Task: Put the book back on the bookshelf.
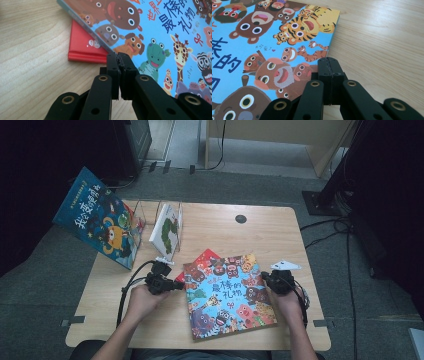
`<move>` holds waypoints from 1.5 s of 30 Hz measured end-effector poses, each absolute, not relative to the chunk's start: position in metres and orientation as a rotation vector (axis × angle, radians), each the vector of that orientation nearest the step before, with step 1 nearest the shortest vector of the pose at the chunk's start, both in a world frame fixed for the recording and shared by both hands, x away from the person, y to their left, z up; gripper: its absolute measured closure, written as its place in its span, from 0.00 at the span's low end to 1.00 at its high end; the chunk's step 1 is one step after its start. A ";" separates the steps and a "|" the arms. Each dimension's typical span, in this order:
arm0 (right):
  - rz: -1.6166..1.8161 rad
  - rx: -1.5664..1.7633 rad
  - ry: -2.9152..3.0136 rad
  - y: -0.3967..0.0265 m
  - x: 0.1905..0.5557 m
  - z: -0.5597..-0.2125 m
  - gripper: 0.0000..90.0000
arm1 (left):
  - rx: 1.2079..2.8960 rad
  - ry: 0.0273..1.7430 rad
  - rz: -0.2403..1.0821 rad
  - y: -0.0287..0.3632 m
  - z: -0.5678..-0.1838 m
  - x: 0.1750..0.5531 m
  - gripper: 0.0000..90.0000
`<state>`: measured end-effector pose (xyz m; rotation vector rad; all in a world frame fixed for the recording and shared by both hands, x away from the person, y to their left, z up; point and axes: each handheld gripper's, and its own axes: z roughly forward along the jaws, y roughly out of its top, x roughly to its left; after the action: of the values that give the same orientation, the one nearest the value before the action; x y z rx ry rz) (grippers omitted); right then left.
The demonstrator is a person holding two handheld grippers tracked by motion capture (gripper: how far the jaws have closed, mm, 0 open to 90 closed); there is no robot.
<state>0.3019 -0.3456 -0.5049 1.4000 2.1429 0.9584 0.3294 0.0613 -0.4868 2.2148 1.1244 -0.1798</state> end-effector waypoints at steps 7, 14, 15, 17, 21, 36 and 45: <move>0.970 1.370 2.180 -0.332 0.311 -0.504 1.00 | 2.193 1.146 -0.186 0.070 -0.488 0.323 0.98; 0.964 1.381 2.198 -0.320 0.321 -0.503 1.00 | 2.164 1.177 -0.181 0.079 -0.489 0.314 0.98; 0.958 1.376 2.201 -0.318 0.322 -0.503 1.00 | 2.163 1.183 -0.178 0.080 -0.489 0.313 0.98; 0.951 1.363 2.208 -0.314 0.326 -0.502 1.00 | 2.164 1.191 -0.164 0.083 -0.488 0.310 0.98; 0.966 1.344 2.219 -0.306 0.332 -0.503 1.00 | 2.147 1.214 -0.156 0.090 -0.488 0.305 0.99; 0.981 1.263 2.273 -0.273 0.354 -0.502 1.00 | 2.100 1.300 -0.139 0.112 -0.489 0.288 0.99; 1.028 1.260 2.290 -0.275 0.358 -0.504 1.00 | 2.109 1.307 -0.134 0.112 -0.489 0.284 0.99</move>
<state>0.3585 -0.2752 -0.5038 1.2599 2.2905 1.0283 0.2838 0.1120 -0.4891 2.1094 1.3074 -0.1336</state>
